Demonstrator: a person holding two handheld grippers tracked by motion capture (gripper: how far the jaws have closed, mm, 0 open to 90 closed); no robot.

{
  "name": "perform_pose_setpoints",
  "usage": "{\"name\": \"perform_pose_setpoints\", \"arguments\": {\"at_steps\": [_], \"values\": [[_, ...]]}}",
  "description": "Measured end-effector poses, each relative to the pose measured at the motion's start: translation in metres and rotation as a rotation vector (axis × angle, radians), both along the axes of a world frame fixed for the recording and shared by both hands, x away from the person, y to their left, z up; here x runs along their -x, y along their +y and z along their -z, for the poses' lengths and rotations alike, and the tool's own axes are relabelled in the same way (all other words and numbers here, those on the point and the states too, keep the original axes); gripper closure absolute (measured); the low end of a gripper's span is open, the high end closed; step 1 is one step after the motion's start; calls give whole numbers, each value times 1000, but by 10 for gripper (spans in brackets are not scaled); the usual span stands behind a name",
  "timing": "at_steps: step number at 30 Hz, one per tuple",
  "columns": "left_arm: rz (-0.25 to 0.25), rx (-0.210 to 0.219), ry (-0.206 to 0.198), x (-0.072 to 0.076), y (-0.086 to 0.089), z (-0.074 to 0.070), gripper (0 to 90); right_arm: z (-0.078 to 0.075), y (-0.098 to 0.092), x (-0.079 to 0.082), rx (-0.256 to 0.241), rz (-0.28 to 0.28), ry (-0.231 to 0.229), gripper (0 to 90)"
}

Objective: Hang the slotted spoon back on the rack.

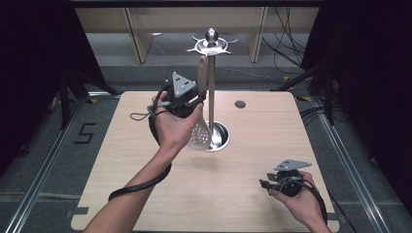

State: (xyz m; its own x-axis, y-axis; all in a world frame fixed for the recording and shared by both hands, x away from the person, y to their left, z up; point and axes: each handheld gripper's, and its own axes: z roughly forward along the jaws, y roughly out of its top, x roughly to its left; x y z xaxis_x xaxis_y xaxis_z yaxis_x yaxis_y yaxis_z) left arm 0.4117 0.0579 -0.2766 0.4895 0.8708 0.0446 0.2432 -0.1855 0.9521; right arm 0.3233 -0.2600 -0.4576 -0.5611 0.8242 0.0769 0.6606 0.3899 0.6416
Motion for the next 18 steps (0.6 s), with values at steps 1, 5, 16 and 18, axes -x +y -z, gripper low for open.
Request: {"name": "perform_pose_setpoints", "arguments": {"at_steps": [1,5,16,18], "values": [[-2,0,2,0,1,0,735,0,0,0,0,0,-1,591],[2,-7,7,-1,0,0,734,1,0,-1,6,-9,-11,591],[-3,-5,9,-2,-3,-3,734,1,-1,-1,7,-11,-11,591],[-4,-9,16,-3,-3,-3,734,1,-1,-1,7,-12,-10,591]]}}
